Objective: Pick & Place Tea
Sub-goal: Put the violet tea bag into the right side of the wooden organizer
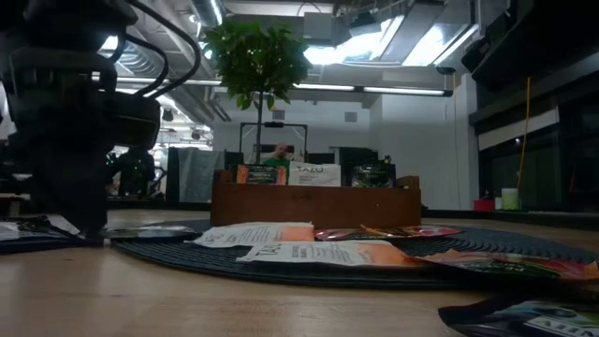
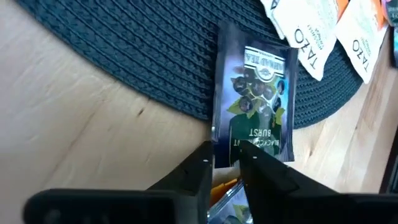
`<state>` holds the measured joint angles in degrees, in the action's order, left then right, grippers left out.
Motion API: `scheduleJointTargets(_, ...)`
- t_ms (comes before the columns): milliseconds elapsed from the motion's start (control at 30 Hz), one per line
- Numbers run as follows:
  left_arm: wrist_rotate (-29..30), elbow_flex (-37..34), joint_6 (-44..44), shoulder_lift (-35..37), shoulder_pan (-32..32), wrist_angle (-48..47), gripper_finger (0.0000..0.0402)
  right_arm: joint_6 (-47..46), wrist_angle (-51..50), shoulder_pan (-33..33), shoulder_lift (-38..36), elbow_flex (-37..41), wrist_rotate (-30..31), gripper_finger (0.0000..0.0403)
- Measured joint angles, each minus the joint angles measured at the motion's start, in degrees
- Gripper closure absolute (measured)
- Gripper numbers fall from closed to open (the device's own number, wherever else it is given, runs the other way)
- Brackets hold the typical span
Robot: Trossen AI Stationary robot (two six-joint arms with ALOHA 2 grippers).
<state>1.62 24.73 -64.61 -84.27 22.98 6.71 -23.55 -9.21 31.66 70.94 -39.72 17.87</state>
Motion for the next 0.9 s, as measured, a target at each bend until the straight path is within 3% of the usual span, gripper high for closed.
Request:
scheduleJointTargets(267,0.4,0.0,0.3,-0.1,0.0,-0.3,0.0396,0.0,0.0,0.0,0.0,0.0,0.0,0.0377)
scheduleJointTargets(567,0.2,-0.1,1.4,0.6,-0.5,1.0,0.0399,0.0,0.0,0.0,0.0,0.0,0.0,0.0377)
scheduleJointTargets(900,0.1,-0.2,5.5,7.1,-1.4,2.1,0.0399,0.1,0.0,0.0,0.0,0.0,0.0,0.0377)
